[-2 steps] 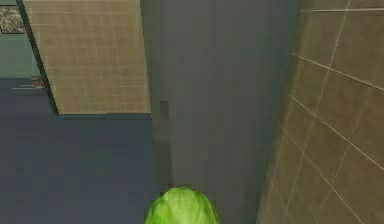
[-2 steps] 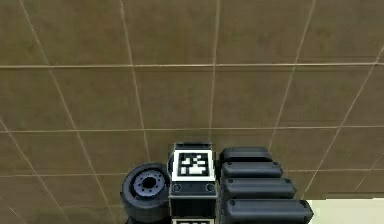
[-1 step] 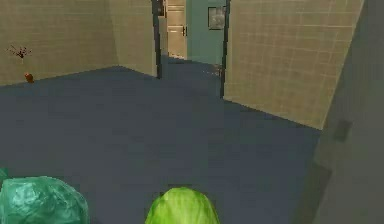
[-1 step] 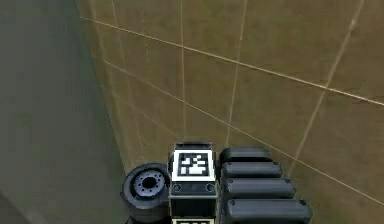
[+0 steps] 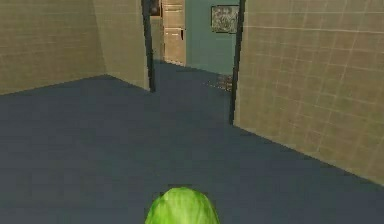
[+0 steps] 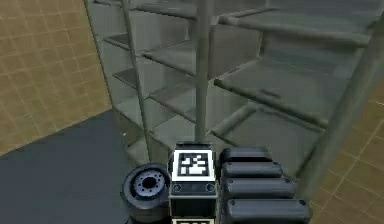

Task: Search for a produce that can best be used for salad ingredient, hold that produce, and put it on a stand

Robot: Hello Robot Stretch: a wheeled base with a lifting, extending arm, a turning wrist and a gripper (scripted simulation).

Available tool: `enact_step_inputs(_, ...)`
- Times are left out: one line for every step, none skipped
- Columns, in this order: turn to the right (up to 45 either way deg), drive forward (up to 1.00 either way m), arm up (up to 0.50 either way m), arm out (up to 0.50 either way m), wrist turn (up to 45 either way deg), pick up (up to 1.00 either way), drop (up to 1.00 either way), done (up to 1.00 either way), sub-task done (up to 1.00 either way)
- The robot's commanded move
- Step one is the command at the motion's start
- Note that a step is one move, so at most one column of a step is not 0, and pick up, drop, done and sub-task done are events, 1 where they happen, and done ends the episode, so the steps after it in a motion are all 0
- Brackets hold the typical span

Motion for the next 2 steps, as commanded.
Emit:
enact_step_inputs(0.0,1.00,0.00,0.00,0.0,0.00,0.00,0.00,0.00)
enact_step_inputs(0.0,1.00,0.00,0.00,0.0,0.00,0.00,0.00,0.00)
